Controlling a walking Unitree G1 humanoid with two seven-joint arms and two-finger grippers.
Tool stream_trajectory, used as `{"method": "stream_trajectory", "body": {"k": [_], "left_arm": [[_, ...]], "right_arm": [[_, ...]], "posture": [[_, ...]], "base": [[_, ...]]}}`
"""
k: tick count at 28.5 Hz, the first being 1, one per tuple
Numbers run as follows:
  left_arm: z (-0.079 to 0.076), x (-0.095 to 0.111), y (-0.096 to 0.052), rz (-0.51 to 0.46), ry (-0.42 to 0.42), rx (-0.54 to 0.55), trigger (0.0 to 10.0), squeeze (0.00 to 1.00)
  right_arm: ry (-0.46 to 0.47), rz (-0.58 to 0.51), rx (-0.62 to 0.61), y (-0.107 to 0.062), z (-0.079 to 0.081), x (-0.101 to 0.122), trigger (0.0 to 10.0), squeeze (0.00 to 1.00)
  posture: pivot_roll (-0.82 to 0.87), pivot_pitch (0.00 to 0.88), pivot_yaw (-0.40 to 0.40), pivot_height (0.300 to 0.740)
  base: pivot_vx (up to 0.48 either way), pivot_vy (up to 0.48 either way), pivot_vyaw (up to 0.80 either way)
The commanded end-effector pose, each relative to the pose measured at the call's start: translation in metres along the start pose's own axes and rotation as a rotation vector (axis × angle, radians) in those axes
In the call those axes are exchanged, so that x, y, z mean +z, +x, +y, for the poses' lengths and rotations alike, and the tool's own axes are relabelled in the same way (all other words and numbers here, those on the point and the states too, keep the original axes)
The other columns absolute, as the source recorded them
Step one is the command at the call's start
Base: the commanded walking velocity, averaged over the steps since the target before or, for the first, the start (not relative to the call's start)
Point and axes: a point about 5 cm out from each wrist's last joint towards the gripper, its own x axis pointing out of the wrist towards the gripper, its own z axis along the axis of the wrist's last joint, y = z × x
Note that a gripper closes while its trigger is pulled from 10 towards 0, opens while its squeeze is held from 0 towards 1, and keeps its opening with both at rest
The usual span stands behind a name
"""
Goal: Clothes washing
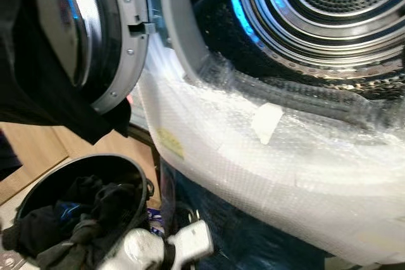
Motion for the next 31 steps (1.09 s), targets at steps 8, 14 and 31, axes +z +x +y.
{"method": "stream_trajectory", "body": {"k": [8, 14, 31], "left_arm": [[0.002, 0.055, -0.044, -0.031, 0.06, 0.154, 10.0, 0.0], [0.01, 0.047, -0.087, -0.019, -0.155, 0.529, 10.0, 0.0], [0.012, 0.009, -0.188, 0.376, -0.307, 0.859, 10.0, 0.0]], "right_arm": [[-0.017, 0.026, 0.015, 0.0, 0.006, -0.006, 10.0, 0.0], [-0.027, 0.044, 0.009, -0.001, 0.002, -0.012, 10.0, 0.0], [-0.084, 0.053, 0.016, -0.001, 0.0, -0.007, 10.0, 0.0]], "posture": [[-0.01, 0.039, 0.017, 0.74], [0.04, 0.048, 0.008, 0.74], [0.13, 0.05, -0.002, 0.74]], "base": [[0.0, 0.0, 0.0], [0.0, 0.0, 0.0], [0.0, 0.0, 0.0]]}}
